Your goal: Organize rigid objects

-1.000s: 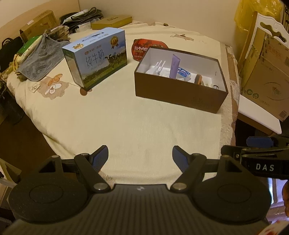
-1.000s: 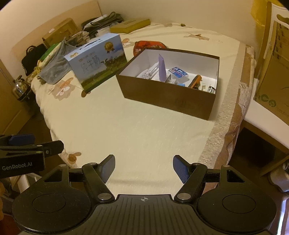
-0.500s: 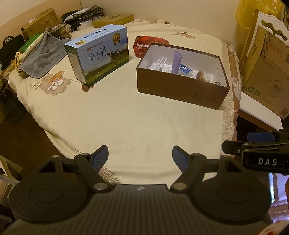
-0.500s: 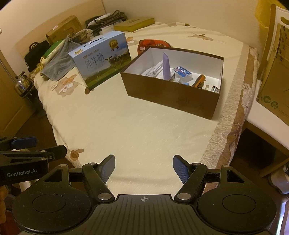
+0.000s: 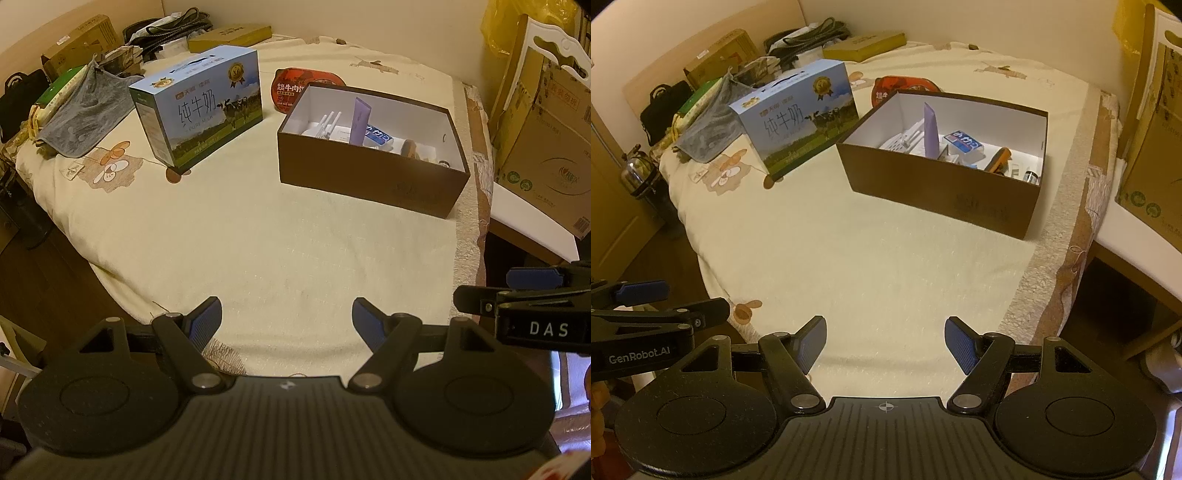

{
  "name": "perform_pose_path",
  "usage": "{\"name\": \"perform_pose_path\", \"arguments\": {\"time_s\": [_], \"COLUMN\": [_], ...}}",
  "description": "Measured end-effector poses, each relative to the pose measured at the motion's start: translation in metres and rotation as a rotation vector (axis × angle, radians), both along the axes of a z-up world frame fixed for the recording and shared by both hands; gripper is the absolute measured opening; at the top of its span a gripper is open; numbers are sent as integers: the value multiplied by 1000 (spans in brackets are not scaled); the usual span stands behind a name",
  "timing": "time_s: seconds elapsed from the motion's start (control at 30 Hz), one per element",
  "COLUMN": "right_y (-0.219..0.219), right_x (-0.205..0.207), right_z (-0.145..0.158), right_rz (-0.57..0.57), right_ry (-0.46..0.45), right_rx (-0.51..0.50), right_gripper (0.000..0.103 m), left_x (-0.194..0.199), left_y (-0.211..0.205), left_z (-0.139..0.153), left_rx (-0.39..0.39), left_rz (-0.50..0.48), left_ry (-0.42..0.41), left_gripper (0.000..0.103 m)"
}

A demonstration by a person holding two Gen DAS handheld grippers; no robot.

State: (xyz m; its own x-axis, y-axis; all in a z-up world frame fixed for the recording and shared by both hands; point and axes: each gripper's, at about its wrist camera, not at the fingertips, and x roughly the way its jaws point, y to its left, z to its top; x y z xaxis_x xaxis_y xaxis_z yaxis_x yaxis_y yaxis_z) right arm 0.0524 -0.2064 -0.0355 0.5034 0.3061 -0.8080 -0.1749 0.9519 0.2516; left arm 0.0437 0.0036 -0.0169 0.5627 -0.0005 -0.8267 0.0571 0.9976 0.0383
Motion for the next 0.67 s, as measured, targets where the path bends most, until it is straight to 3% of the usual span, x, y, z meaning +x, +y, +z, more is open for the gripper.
{"name": "perform_pose_path", "arguments": {"time_s": [0.67], "right_y": [0], "right_x": [1], "right_z": [-2], "right_rz": [-1], "right_ry": [5], "right_rx": [-1], "right_gripper": [68], "left_x": [2], "left_y": [-1], "left_z": [-5], "left_rx": [-5], "left_rz": [3], "left_ry": [4], "left_gripper": [75]}}
